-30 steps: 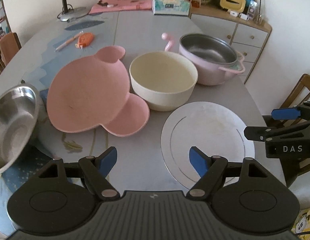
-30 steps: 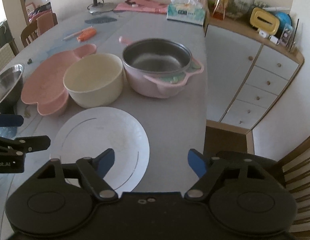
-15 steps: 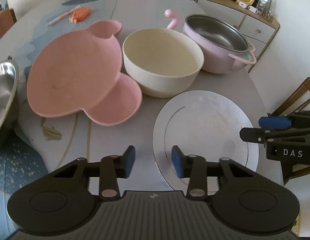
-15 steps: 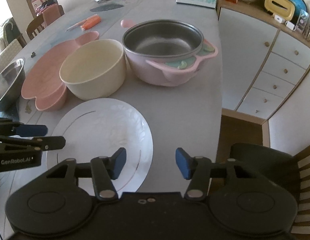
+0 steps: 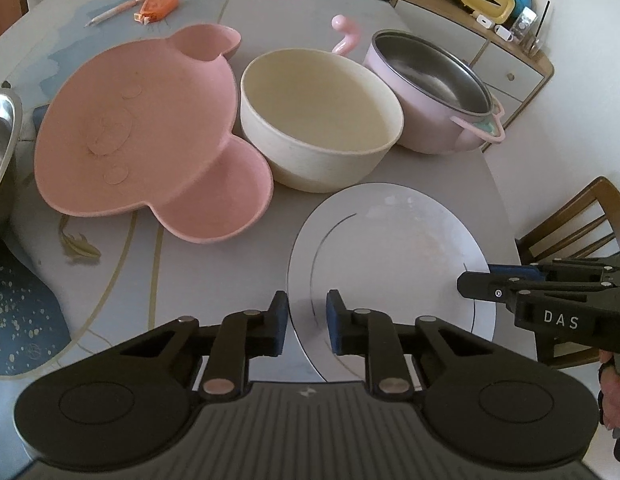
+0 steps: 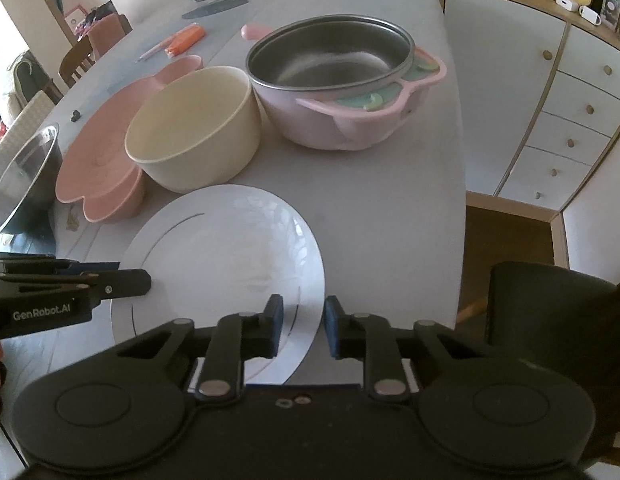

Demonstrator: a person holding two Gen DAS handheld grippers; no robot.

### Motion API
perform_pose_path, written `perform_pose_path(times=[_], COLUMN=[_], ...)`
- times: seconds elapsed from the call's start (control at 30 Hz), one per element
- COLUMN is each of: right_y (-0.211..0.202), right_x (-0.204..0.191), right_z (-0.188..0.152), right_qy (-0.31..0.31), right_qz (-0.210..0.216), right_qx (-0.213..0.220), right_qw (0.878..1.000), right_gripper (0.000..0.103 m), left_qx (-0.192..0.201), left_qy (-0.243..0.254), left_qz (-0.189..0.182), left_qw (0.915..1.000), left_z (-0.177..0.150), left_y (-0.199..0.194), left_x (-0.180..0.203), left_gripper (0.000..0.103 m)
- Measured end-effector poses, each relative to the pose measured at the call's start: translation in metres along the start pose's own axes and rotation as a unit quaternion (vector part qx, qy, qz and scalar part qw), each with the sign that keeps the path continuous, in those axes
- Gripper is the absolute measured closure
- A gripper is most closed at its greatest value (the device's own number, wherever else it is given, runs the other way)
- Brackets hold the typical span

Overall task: Organize plates and bowls
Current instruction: 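Close both grippers on the smaller white plate rim and lift it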

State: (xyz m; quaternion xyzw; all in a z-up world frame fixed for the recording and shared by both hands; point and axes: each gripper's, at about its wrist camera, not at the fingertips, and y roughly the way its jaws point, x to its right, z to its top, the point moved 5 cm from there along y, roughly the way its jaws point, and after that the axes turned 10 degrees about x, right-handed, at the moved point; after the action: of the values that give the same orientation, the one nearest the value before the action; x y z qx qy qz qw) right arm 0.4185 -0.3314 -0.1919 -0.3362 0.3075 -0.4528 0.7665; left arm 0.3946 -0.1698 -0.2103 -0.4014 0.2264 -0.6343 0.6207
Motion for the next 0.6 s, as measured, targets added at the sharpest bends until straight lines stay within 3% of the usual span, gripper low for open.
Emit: perform_pose_path(times=[0.6], right_y=[-0.021], right_x=[-0.011], right_z=[-0.013], right_qy=[0.014], right_qz=[-0.01], right_qx=[0.009], right_qw=[1.0], right_gripper=[0.09], left_qx=[0.011], left_qy=[-0.006], left_qz=[0.004], left_qw=[0.9999], left_z=[-0.011], left_y=[-0.02], left_x=[-0.009], left_gripper=[0.089])
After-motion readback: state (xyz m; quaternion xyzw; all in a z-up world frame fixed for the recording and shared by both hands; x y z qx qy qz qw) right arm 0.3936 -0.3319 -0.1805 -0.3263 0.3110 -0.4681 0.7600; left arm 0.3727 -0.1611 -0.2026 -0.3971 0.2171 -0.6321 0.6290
